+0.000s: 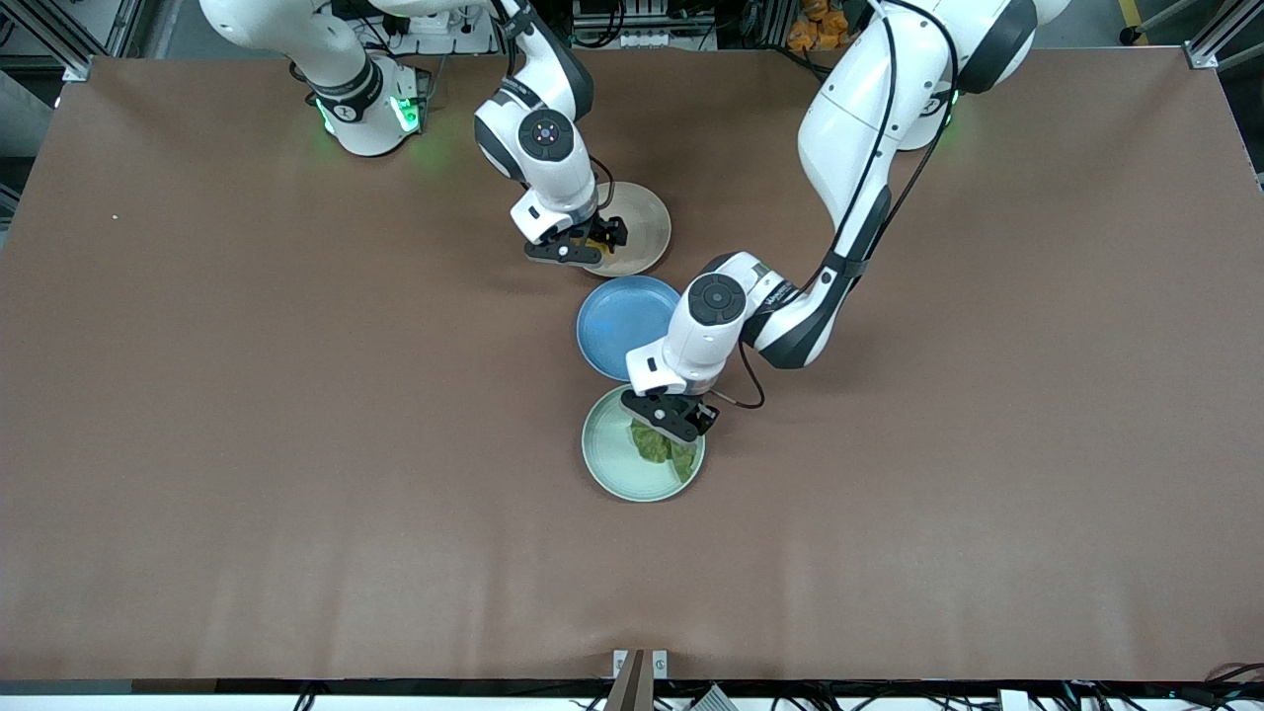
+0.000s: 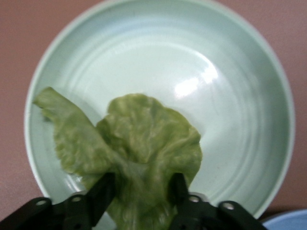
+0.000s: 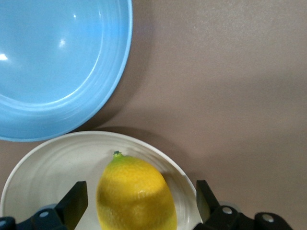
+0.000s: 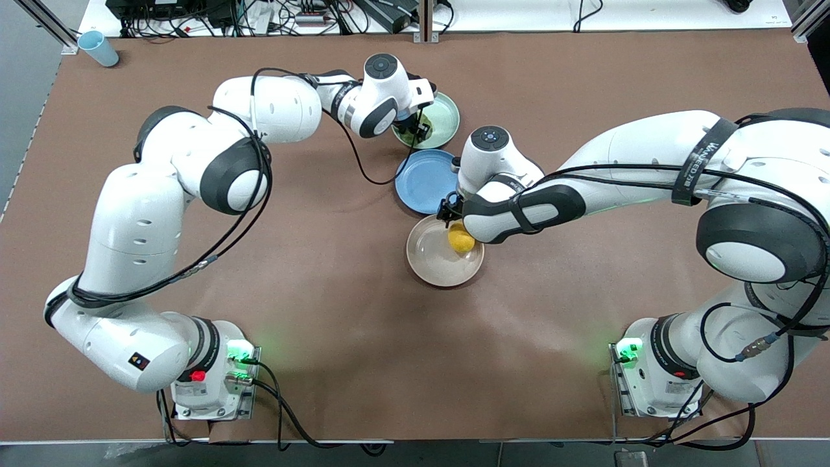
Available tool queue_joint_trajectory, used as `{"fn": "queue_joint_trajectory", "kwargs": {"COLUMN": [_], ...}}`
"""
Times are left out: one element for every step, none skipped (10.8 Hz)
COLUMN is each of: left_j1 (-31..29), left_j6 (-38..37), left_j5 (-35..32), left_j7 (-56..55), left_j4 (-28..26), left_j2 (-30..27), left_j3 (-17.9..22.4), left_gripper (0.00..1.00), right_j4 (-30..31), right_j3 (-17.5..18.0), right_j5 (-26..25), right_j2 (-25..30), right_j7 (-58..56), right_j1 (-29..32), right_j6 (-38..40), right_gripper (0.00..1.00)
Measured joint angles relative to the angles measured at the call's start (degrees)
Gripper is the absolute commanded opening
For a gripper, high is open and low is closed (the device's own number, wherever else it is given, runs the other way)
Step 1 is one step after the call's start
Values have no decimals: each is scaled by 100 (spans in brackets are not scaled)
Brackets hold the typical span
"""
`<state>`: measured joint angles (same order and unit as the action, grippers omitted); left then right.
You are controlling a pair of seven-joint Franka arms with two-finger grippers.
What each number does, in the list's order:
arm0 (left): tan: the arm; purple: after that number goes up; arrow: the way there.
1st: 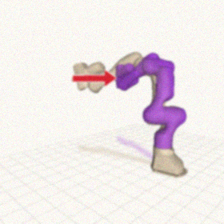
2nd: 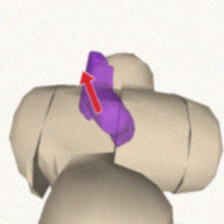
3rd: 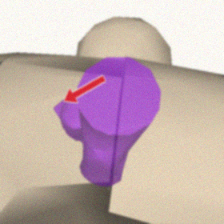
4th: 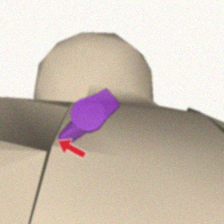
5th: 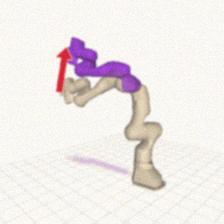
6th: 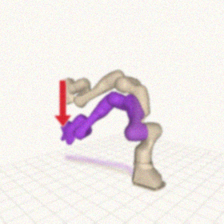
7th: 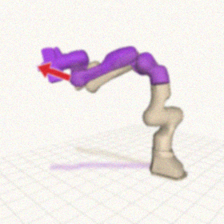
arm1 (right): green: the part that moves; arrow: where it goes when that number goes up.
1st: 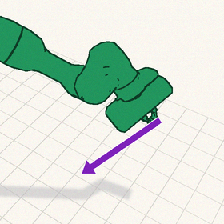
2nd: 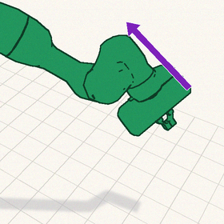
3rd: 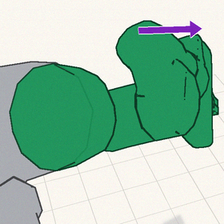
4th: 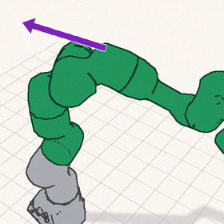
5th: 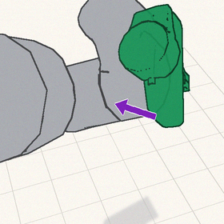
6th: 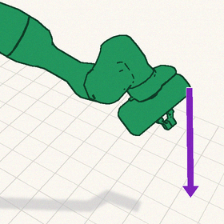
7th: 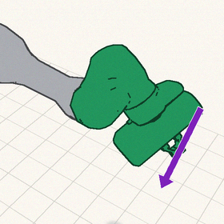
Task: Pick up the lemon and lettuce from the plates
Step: 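Close the left gripper on lettuce while the right gripper grasps the lemon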
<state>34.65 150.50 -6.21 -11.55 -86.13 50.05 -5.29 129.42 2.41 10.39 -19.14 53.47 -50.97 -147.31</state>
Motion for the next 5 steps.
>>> {"fn": "queue_joint_trajectory", "kwargs": {"left_j1": [2, 2, -2, -2, -9], "left_j6": [-2, -4, -4, -4, -4], "left_j5": [-18, -65, -88, -96, -96], "left_j7": [0, 0, 0, 0, 0], "left_j4": [25, 39, 49, 55, 62], "left_j2": [-5, -11, -11, -11, -18], "left_j3": [8, 33, 43, 49, 56], "left_gripper": [0, 0, 0, 0, 0], "right_j4": [0, -1, -1, -1, -1], "right_j3": [0, 0, 0, 0, 0], "right_j5": [0, 0, 0, 0, 0], "right_j2": [-14, -38, -82, -123, -146], "right_j7": [47, 110, 141, 147, 196], "right_j1": [-11, -32, -50, -54, -55], "right_j6": [-6, -63, -130, -203, -261], "right_gripper": [94, 73, 41, 14, 0]}}
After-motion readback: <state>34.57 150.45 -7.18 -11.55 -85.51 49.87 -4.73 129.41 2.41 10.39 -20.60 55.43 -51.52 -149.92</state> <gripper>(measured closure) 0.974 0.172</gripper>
